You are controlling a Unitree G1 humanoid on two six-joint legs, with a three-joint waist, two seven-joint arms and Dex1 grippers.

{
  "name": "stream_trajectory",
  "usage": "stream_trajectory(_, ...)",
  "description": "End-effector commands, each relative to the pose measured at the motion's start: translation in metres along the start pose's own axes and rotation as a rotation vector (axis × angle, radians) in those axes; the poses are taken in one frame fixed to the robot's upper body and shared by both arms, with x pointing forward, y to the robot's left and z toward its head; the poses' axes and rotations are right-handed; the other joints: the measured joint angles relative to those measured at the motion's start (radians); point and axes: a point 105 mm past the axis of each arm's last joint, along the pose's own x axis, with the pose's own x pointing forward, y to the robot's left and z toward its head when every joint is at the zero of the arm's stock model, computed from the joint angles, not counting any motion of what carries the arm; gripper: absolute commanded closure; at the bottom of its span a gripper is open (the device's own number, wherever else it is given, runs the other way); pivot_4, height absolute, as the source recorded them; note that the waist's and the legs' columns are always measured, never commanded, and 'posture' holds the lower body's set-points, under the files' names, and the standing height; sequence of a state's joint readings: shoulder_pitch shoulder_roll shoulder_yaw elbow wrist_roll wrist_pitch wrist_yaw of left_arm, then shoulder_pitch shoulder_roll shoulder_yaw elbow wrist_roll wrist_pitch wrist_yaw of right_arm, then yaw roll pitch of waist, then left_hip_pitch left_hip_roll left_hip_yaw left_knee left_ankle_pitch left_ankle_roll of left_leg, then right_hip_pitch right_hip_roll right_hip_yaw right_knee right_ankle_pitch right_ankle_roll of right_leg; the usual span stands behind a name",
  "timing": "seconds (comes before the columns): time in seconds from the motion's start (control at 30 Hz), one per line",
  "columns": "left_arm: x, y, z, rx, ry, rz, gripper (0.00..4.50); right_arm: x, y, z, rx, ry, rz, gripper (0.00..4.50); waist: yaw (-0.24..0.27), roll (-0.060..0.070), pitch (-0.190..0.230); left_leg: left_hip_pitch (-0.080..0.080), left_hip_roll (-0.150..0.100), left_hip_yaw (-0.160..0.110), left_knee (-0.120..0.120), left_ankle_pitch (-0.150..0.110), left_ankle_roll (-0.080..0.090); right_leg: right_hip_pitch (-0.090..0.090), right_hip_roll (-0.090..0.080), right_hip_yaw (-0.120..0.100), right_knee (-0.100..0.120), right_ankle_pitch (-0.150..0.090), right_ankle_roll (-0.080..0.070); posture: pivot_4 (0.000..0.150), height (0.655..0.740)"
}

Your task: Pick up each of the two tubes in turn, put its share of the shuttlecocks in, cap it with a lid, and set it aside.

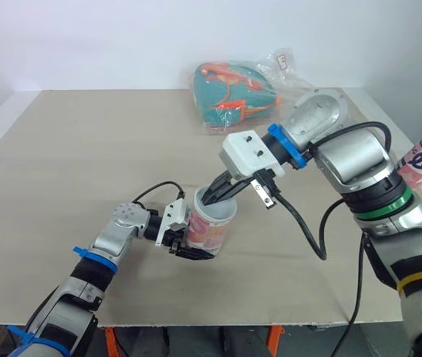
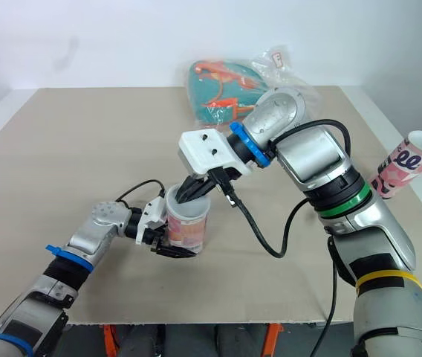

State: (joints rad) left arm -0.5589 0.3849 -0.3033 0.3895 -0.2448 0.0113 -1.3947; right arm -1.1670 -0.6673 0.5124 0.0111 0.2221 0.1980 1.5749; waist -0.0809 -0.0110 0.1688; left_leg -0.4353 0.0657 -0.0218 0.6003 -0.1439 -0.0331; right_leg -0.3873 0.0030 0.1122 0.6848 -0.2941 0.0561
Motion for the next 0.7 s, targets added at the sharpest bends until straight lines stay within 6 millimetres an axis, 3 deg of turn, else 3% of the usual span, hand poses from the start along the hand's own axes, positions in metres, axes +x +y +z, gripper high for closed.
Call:
stream_trajectory(0.03,-0.018,0.002,-0.023,-0.08,0.091,0.07,1.43,0.016,0.019,-0.026,-0.005,0.117,0.112,4.45,0.0,-0.001,0.0,0.001,0.0,0.0,0.0,0.0,0.0,0.001,0.0,0.0,0.0,0.0,0.0,0.15,0.74)
stream_trajectory(0.33,-0.019,0.0,-0.024,-0.09,0.09,0.082,1.43,0.034,0.035,-0.048,-0.1,0.21,0.192,4.45,-0.003,-0.008,-0.009,0.014,0.0,0.0,-0.001,0.0,-0.001,0.006,0.0,0.001,0.0,-0.001,-0.007,0.15,0.74)
stream_trajectory(0.43,-0.018,-0.001,-0.024,-0.091,0.088,0.083,1.43,0.031,0.027,-0.035,-0.044,0.121,0.156,4.45,-0.007,-0.012,-0.014,0.016,0.001,0.0,-0.002,-0.001,-0.001,0.007,0.0,0.002,0.0,-0.001,-0.008,0.15,0.74)
stream_trajectory(0.57,-0.017,-0.003,-0.025,-0.095,0.086,0.084,1.43,-0.001,-0.005,0.007,0.107,-0.139,0.041,4.45,-0.013,-0.013,-0.014,0.016,0.002,0.001,-0.004,-0.001,-0.001,0.009,0.0,0.003,0.0,0.0,-0.01,0.15,0.74)
stream_trajectory(0.67,-0.015,-0.005,-0.026,-0.096,0.082,0.08,1.43,-0.032,-0.014,0.016,0.201,-0.245,-0.032,4.45,-0.012,-0.01,-0.011,0.011,0.002,0.001,-0.005,0.0,-0.001,0.004,0.0,0.003,0.0,0.001,-0.011,0.15,0.74)
stream_trajectory(0.7,-0.014,-0.005,-0.026,-0.095,0.081,0.078,1.43,-0.041,-0.012,0.015,0.228,-0.26,-0.049,3.83,-0.009,-0.009,-0.011,0.008,0.001,0.001,-0.005,0.0,-0.001,0.002,0.0,0.003,0.0,0.002,-0.009,0.15,0.74)
